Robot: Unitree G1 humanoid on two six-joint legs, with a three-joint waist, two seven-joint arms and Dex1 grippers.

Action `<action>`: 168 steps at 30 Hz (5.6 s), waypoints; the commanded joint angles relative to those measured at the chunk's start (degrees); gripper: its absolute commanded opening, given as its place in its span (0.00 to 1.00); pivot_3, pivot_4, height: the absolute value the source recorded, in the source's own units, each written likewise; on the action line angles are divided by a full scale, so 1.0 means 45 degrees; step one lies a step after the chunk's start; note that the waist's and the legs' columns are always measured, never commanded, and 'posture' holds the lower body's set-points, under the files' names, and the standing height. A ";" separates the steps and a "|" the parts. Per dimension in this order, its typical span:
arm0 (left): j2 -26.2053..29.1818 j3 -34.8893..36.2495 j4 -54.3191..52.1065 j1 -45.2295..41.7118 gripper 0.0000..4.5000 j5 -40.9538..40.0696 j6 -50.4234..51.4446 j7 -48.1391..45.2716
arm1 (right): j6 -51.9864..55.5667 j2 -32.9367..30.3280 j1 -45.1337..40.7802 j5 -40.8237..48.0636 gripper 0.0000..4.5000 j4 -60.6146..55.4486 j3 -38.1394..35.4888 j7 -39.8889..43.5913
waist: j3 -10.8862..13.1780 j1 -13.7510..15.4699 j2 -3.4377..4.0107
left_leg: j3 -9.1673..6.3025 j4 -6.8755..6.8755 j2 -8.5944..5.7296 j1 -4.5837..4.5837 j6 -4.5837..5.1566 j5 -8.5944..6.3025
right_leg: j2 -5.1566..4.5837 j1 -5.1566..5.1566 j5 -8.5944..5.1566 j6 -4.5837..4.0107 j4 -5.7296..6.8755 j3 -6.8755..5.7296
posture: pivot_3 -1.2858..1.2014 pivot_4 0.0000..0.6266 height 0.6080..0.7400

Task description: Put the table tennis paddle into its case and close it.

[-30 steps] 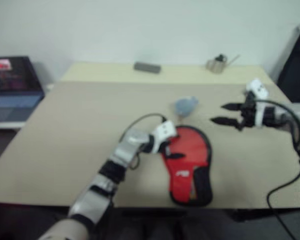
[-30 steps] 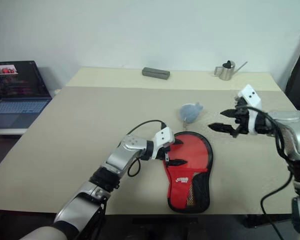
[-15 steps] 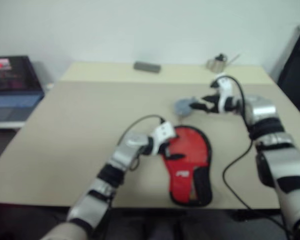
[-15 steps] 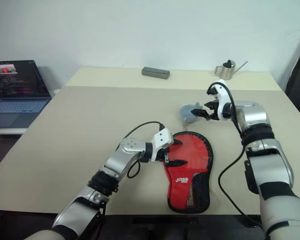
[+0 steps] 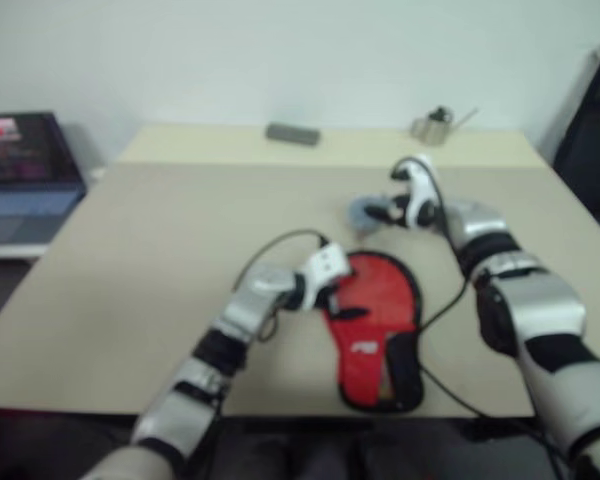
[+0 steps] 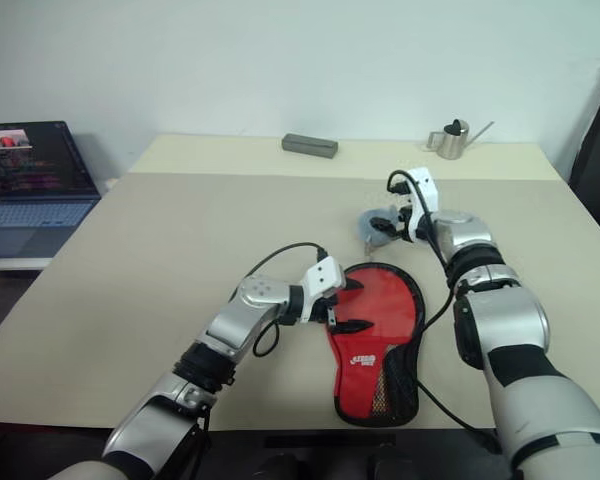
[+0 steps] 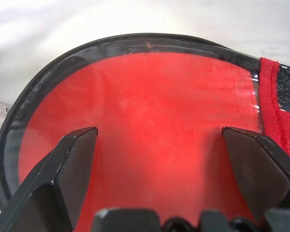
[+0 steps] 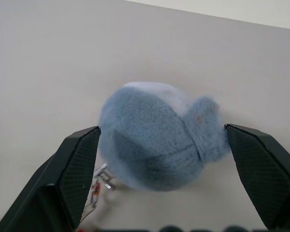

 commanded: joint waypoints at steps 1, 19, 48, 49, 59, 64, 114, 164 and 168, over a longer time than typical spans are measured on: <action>0.0021 -0.0067 -0.0247 0.0029 0.99 0.0152 0.0077 0.0173 | -0.0377 0.0164 -0.0462 -0.0320 1.00 -0.0016 -0.0254 -0.0513 | 0.0000 -0.0005 0.0001 | 0.0000 0.0000 0.0000 0.0000 0.0000 0.0000 | 0.0000 0.0000 0.0000 0.0000 0.0001 0.0000 | 0.52 0.24 1.00; -0.0149 -0.0203 -0.0185 0.0260 1.00 0.0131 0.0092 0.0275 | 0.0003 0.0567 -0.0203 -0.0604 0.18 -0.0296 -0.0406 -0.0259 | -0.0003 -0.0021 0.0005 | 0.0000 -0.0001 -0.0001 0.0001 0.0000 0.0000 | 0.0000 0.0001 0.0000 0.0000 0.0001 -0.0002 | 0.52 0.24 1.00; -0.0557 -0.0165 0.0466 0.0330 1.00 -0.0053 -0.0154 0.0030 | 0.5611 -0.4402 0.4071 -0.0613 0.00 -0.8924 0.0343 0.3456 | -0.0009 0.0125 0.0018 | -0.0011 0.0004 -0.0009 -0.0019 0.0003 -0.0002 | -0.0006 0.0006 -0.0001 0.0001 -0.0015 -0.0015 | 0.52 0.24 1.00; -0.0529 -0.0177 0.0509 0.0297 1.00 -0.0015 -0.0187 0.0010 | 0.6014 -0.4697 0.4417 -0.0495 0.00 -0.9583 0.0333 0.3711 | -0.0010 0.0124 0.0019 | -0.0014 0.0003 -0.0009 -0.0021 0.0004 -0.0002 | -0.0006 0.0007 -0.0001 0.0002 -0.0015 -0.0016 | 0.52 0.24 1.00; -0.0541 -0.0248 0.1024 -0.0068 1.00 0.0121 -0.0503 -0.0153 | 0.9149 -0.8002 0.7910 0.1152 0.00 -1.4946 -0.0141 0.5703 | -0.0012 0.0227 0.0023 | -0.0016 0.0005 -0.0007 -0.0022 0.0006 -0.0003 | -0.0003 0.0011 -0.0003 0.0005 -0.0024 -0.0022 | 0.52 0.24 1.00; -0.0689 -0.0340 0.1395 -0.0250 1.00 0.0174 -0.0759 -0.0239 | 1.0246 -0.9547 1.0086 0.2389 0.00 -1.7294 -0.0975 0.6396 | -0.0013 0.0412 0.0024 | -0.0019 0.0008 -0.0009 -0.0021 0.0007 -0.0003 | -0.0001 0.0020 -0.0005 0.0008 -0.0030 -0.0027 | 0.52 0.24 1.00; -0.0699 -0.0194 0.1629 -0.0853 1.00 -0.0620 -0.1374 -0.2467 | 0.8519 -1.1297 2.0882 0.5681 0.00 -2.5344 -0.5710 0.8475 | -0.0025 0.0703 0.0034 | -0.0022 0.0016 -0.0002 0.0029 0.0012 -0.0007 | 0.0080 0.0094 -0.0021 0.0035 -0.0053 -0.0027 | 0.52 0.24 1.00; 0.3326 0.1181 -0.3524 0.0019 1.00 -0.3565 0.0180 -0.4963 | 0.2718 -1.0988 1.5023 0.1730 0.99 -2.1361 0.0888 0.6562 | -0.0009 0.0372 0.0012 | -0.0015 0.0020 0.0006 0.0030 0.0011 -0.0006 | 0.0073 0.0074 -0.0021 0.0029 -0.0032 -0.0014 | 0.52 0.24 1.00; 0.3395 0.1194 -0.3511 0.0047 1.00 -0.3538 0.0101 -0.4927 | 0.2540 -1.0088 1.3980 0.1145 0.99 -2.0977 0.1695 0.6284 | -0.0008 0.0356 0.0011 | -0.0014 0.0022 0.0005 0.0031 0.0011 -0.0006 | 0.0073 0.0074 -0.0021 0.0028 -0.0033 -0.0013 | 0.52 0.24 1.00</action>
